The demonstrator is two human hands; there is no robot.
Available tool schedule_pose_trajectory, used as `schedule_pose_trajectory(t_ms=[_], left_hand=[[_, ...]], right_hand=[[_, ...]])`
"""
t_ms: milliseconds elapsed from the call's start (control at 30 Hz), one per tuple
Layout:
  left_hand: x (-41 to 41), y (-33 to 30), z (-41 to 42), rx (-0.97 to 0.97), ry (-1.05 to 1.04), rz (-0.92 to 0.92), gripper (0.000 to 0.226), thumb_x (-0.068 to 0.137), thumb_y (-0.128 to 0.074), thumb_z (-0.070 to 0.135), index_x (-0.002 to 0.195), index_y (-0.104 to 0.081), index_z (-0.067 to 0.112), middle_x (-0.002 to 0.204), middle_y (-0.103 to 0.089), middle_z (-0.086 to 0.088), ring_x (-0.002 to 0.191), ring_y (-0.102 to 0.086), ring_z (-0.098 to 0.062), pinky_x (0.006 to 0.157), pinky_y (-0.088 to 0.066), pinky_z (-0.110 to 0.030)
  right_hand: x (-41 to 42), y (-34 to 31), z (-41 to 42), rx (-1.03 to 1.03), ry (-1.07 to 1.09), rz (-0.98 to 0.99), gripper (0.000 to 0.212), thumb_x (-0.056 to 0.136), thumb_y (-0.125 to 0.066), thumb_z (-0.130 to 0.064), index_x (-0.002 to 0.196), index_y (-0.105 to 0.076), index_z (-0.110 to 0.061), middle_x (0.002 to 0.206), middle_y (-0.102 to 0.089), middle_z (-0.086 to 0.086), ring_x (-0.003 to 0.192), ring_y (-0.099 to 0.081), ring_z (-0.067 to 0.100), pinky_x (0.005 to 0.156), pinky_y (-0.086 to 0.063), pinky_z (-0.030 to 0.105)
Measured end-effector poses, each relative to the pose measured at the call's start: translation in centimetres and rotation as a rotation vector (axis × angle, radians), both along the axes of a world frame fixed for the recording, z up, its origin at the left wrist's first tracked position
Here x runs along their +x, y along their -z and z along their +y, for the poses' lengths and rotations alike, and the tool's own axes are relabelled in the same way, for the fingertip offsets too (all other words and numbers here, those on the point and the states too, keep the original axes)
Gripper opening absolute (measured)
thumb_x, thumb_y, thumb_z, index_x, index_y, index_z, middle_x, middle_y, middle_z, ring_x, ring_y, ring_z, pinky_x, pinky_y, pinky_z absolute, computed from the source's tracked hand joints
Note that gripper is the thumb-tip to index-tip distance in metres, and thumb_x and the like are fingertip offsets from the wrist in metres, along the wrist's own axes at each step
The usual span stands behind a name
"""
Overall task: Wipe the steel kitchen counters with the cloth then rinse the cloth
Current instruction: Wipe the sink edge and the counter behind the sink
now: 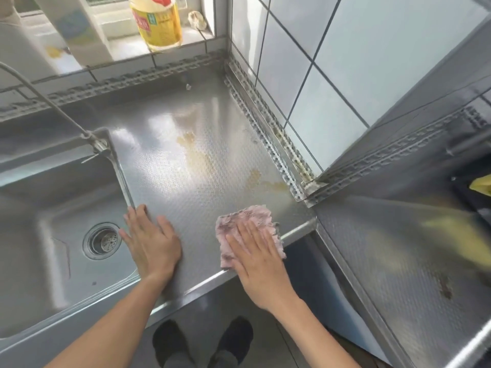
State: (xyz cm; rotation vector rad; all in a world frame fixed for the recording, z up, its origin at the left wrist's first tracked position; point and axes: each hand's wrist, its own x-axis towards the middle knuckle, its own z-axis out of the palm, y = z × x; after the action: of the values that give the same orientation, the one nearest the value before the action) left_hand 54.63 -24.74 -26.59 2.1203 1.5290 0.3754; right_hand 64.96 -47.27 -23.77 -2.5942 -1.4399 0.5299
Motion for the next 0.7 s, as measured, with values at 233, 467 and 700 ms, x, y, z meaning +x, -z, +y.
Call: schedule_pose_trajectory(t_ms=[233,467,700], left_hand=[[0.3,-0.1,0.0,0.015,-0.001,0.018,0.064,0.102,-0.025,0.041,0.158,-0.025,0.012,0.17,-0.023,-0.02,0.161,-0.013,-0.032,0.131,-0.001,-0.054],[0.1,0.4,0.1,0.01,-0.009,0.037,0.062,0.104,-0.027,0.04,0.161,-0.021,0.015,0.173,-0.019,-0.014,0.163,-0.01,-0.027,0.132,-0.001,-0.054],[0.3,0.2,0.1,0.013,-0.014,0.041,0.063,0.104,-0.025,0.041,0.161,-0.023,0.014,0.172,-0.021,-0.014,0.162,-0.011,-0.026,0.132,-0.002,-0.053]], right_hand=[[9.3,0.0,-0.6,-0.069,0.182,-0.009,0.06,0.111,-0.015,-0.055,0.164,0.008,-0.038,0.171,0.025,-0.008,0.156,0.029,0.012,0.131,0.005,0.046],[7.2,0.6,7.0,-0.014,0.238,0.014,0.059,0.112,-0.018,-0.05,0.164,0.005,-0.035,0.172,0.021,0.005,0.157,0.029,0.025,0.129,0.014,0.05],[3.1,0.7,1.2,0.025,-0.207,-0.022,0.056,0.113,-0.024,-0.049,0.166,-0.014,-0.034,0.176,0.001,-0.003,0.162,0.003,0.02,0.129,-0.003,0.046]])
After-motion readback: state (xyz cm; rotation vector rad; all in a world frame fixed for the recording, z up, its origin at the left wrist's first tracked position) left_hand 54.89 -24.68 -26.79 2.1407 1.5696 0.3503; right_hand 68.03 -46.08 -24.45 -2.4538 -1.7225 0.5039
